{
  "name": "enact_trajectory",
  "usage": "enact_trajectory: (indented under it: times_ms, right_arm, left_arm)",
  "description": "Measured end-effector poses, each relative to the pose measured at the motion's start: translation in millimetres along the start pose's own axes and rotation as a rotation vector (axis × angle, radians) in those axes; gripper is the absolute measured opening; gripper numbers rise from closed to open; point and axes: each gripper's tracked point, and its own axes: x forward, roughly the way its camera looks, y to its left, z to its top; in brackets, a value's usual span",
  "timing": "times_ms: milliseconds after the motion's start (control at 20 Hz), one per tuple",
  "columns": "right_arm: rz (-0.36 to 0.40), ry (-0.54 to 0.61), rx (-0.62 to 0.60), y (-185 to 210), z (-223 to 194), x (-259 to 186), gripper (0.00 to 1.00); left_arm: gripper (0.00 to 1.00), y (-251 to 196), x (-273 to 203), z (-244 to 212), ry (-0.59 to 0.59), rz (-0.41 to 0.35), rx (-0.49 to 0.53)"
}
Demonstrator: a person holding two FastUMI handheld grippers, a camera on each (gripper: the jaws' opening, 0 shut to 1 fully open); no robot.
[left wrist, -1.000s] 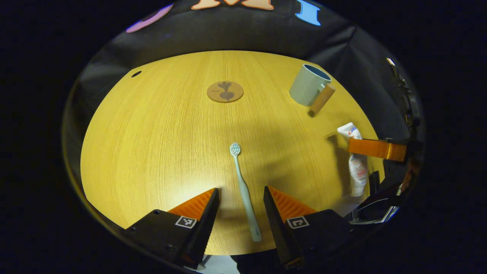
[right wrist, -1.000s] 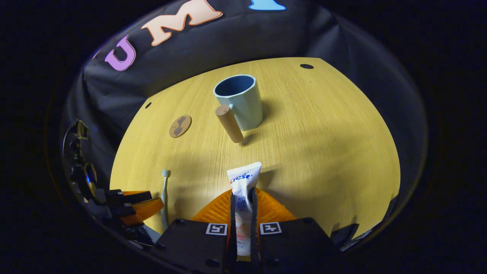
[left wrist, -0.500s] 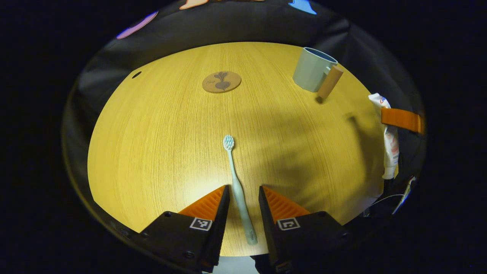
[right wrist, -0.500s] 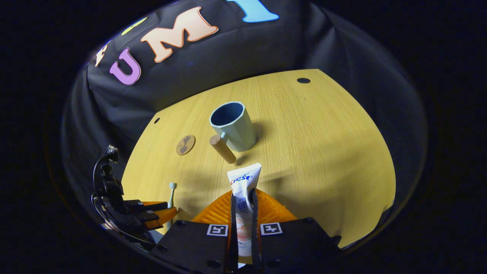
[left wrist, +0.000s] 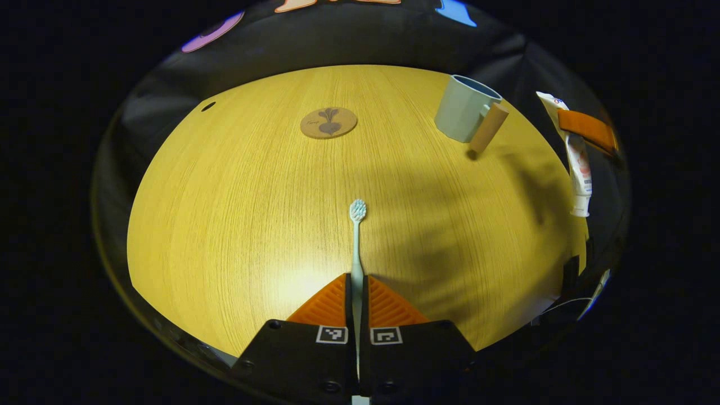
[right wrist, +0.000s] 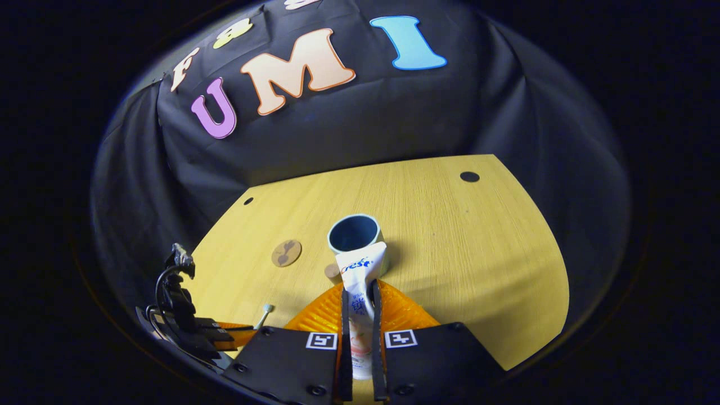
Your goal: Put the toothbrush and toothpaste on the desktop into the cup, then pick up the cup and place it on the coaster on the desktop.
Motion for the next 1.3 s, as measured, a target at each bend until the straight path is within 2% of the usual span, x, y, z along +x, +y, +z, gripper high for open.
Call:
enact_trajectory:
  times_ms: [200,350,450,600,950,1300]
  right_arm:
    - [0.015,-0.079,0.024,3,24,8,0.16]
    - [0.057,-0.304,0.019,21,77,22,0.16]
    - [0.069,-0.396,0.026,27,99,24,0.16]
    - [0.037,-0.516,0.016,24,124,33,0.16]
    - [-0.001,-0.624,0.025,24,145,65,0.16]
    - [-0.070,-0.584,-0.013,12,123,95,0.16]
  left_arm:
    - [0.00,-1,-1,2,-0.050,-0.014,-0.045]
    - [0.00,-3,-11,28,-0.143,-0.051,-0.107]
    - [0.00,-8,-13,42,-0.192,-0.078,-0.125]
    - [0.00,-12,-18,59,-0.259,-0.118,-0.128]
    - [0.00,-4,-32,95,-0.394,-0.208,-0.132]
    - [0.00,13,-39,133,-0.484,-0.245,-0.071]
